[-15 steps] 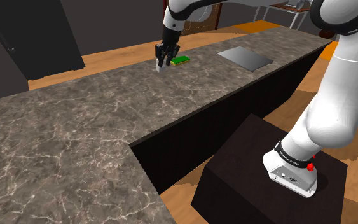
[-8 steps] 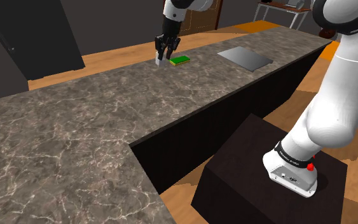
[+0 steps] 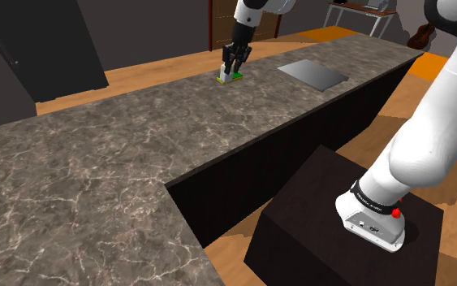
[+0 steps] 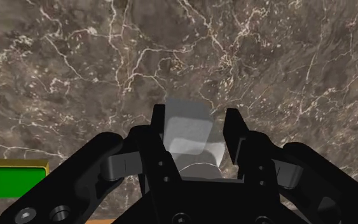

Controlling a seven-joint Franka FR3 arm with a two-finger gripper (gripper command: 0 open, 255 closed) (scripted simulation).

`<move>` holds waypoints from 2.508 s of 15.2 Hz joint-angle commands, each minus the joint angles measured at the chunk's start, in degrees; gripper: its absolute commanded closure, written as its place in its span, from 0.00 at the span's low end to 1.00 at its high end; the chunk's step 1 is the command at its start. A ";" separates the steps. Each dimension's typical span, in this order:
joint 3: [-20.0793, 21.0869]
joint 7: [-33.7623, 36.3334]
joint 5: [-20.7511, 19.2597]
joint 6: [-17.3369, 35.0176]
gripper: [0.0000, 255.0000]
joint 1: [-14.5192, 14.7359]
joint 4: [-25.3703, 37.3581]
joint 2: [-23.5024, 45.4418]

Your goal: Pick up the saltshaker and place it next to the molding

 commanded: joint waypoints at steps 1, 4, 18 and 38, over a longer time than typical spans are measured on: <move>-1.07 -2.76 0.34 0.29 1.00 -1.35 -2.54 -1.68; -2.81 -6.68 0.66 0.20 1.00 -3.32 -5.30 -3.65; -12.16 -25.39 0.83 -2.36 1.00 -12.68 -10.10 -6.60; -24.27 -52.98 5.19 -11.56 1.00 -28.62 6.08 8.52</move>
